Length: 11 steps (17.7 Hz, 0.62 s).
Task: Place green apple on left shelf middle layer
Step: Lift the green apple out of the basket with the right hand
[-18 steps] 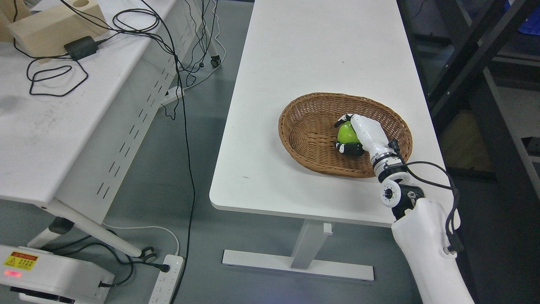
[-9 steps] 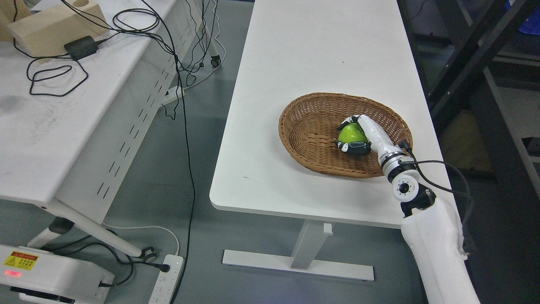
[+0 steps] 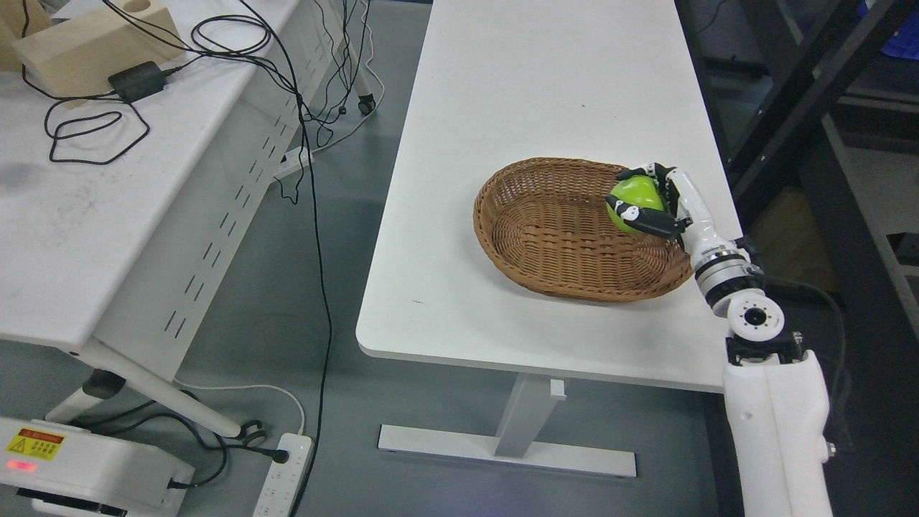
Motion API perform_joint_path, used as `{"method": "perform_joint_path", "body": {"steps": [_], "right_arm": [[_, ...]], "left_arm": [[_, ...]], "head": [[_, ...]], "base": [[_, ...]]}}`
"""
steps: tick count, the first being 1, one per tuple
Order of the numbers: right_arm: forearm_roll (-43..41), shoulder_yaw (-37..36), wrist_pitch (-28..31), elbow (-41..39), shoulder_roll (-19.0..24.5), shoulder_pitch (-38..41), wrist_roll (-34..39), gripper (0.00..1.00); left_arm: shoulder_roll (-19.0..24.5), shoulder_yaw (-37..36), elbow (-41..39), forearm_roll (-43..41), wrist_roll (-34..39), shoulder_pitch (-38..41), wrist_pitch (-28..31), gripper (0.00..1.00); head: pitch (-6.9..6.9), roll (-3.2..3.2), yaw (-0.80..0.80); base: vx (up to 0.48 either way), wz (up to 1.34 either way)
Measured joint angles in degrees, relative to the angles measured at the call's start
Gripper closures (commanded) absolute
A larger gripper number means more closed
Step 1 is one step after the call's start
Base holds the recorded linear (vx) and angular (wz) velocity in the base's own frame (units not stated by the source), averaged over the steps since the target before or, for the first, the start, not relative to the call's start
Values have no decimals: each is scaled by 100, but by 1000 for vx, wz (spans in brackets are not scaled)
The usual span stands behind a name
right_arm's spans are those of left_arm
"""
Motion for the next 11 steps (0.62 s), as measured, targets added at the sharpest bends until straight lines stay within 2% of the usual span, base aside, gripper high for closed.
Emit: {"method": "perform_joint_path", "body": {"steps": [4, 11], "right_arm": [[-319, -256, -424, -345, 62, 354, -584, 100], [-507, -514, -940, -895, 251, 1069, -866, 100]], "left_arm": [[0, 0, 0, 0, 0, 0, 0, 0], [0, 0, 0, 0, 0, 0, 1, 0]], "head": [[0, 0, 0], [0, 0, 0]], "base": [[0, 0], [-33, 0]]}}
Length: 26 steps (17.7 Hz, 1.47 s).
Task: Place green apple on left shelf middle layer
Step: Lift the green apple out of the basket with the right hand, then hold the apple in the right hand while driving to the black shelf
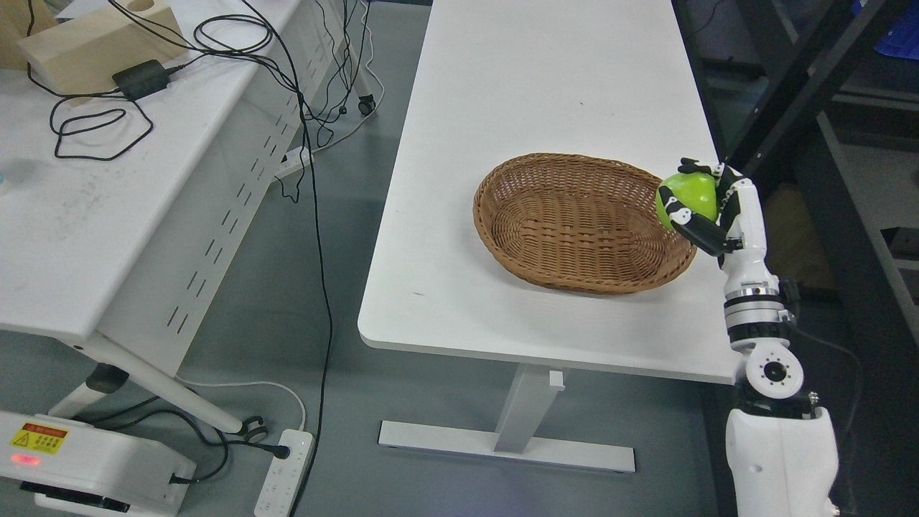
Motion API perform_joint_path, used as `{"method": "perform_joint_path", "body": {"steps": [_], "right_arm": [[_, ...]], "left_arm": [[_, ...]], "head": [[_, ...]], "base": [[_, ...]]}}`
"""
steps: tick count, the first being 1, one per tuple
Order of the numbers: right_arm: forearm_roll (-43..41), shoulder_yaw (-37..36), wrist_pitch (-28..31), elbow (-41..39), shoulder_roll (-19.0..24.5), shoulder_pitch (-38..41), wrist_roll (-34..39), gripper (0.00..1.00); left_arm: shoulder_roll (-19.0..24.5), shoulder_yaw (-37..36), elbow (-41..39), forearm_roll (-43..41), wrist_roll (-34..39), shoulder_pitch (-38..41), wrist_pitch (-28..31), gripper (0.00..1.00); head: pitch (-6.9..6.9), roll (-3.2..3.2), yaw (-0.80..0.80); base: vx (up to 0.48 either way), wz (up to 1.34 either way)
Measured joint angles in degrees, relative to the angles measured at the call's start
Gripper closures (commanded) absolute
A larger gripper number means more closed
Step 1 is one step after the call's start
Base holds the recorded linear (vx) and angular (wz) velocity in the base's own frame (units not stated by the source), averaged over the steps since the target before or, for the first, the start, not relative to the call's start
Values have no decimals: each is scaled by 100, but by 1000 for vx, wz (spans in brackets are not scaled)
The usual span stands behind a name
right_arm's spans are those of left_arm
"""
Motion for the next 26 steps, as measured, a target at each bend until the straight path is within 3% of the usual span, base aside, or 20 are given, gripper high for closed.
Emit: {"method": "perform_joint_path", "body": {"steps": [8, 26], "right_arm": [[-64, -165, -155, -469, 228, 868, -55, 100], [-82, -306, -199, -879, 428, 1264, -5, 100]], "left_arm": [[0, 0, 0, 0, 0, 0, 25, 0], [0, 0, 0, 0, 0, 0, -6, 0]], "head": [[0, 0, 0], [0, 0, 0]], "base": [[-132, 11], [-146, -170]]}}
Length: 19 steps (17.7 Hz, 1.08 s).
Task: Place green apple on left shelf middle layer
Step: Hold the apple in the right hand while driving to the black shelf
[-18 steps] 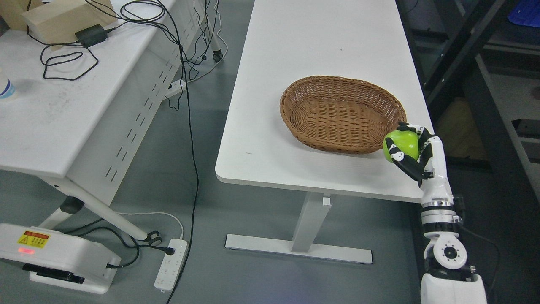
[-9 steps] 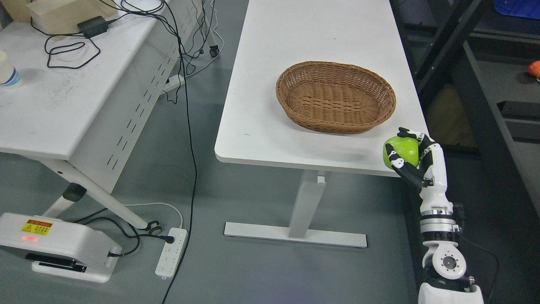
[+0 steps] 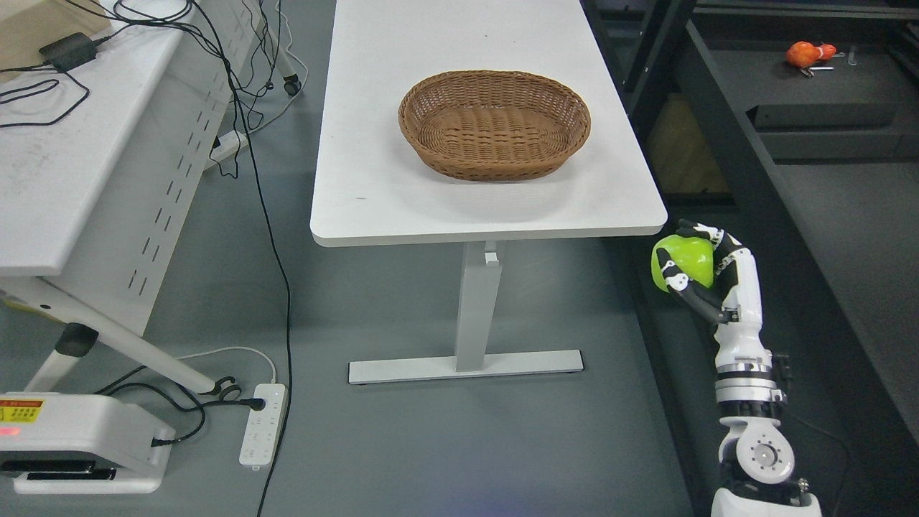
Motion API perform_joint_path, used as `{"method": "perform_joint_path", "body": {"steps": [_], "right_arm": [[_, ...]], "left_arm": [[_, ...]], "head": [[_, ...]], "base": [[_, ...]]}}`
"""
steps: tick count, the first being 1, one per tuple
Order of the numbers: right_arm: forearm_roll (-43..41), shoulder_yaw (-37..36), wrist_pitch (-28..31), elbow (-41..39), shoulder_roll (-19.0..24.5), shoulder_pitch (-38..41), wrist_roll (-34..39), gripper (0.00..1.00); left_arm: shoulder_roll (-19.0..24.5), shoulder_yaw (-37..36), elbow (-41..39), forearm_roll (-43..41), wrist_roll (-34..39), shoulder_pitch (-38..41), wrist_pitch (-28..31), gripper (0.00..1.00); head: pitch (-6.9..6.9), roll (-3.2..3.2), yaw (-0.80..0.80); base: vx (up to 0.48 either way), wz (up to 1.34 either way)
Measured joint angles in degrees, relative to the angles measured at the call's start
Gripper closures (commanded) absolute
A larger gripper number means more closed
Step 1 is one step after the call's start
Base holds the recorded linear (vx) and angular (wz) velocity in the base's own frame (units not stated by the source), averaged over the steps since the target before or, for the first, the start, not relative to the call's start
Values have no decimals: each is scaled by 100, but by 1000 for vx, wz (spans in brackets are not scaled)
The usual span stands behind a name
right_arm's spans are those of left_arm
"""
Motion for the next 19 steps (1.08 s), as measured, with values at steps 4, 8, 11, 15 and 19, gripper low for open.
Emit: {"method": "perform_joint_path", "body": {"steps": [4, 8, 11, 15, 19], "right_arm": [[0, 17, -3, -27, 9, 90, 73, 100], [0, 50, -7, -44, 15, 131, 144, 100], [0, 71, -7, -52, 19, 135, 161, 100], [-1, 94, -7, -62, 19, 125, 166, 100], [0, 111, -16, -70, 19, 1, 166, 100]], "left_arm": [[0, 0, 0, 0, 0, 0, -1, 0], [0, 0, 0, 0, 0, 0, -1, 0], [0, 0, 0, 0, 0, 0, -1, 0], [0, 0, 0, 1, 0, 1, -2, 0], [0, 0, 0, 1, 0, 1, -3, 0]], "head": [[0, 0, 0], [0, 0, 0], [0, 0, 0], [0, 0, 0], [0, 0, 0]], "base": [[-217, -9], [-225, 166], [-216, 309], [-204, 319], [-155, 166]]}}
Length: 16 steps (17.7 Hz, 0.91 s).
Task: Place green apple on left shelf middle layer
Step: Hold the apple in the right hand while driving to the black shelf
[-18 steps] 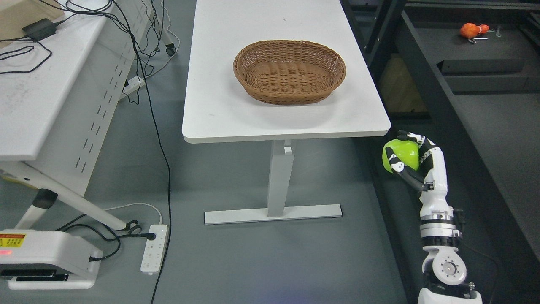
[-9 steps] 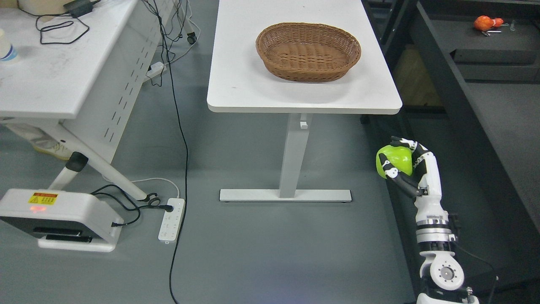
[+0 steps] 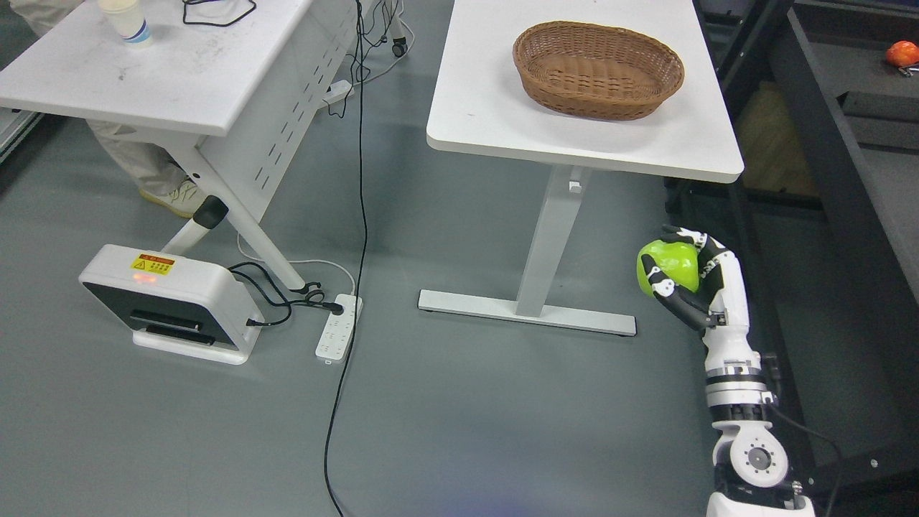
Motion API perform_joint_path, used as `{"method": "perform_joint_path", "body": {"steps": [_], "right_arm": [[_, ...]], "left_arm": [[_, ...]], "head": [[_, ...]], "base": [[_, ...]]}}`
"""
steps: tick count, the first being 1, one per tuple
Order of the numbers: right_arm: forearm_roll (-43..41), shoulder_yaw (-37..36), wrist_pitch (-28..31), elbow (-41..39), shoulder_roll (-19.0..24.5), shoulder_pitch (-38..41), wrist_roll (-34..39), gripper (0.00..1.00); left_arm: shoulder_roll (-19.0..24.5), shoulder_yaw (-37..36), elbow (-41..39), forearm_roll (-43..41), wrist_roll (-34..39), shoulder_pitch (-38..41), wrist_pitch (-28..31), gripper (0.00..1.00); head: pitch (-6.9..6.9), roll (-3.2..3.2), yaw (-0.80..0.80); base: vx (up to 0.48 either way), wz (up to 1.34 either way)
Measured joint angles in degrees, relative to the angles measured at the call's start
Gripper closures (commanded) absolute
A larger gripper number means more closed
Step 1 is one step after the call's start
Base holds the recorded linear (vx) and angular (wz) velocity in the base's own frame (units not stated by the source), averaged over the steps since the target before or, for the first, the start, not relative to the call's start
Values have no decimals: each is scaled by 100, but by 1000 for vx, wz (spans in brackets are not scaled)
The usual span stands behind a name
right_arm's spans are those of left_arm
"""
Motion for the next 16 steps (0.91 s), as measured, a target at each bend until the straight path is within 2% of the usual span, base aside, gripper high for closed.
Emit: {"method": "perform_joint_path", "body": {"steps": [16], "right_arm": [[0, 141, -4, -1, 3, -102, 0, 100]], "left_arm": [[0, 0, 0, -1, 0, -1, 0, 0]], "head": [[0, 0, 0]], "base": [[-72, -9]]}}
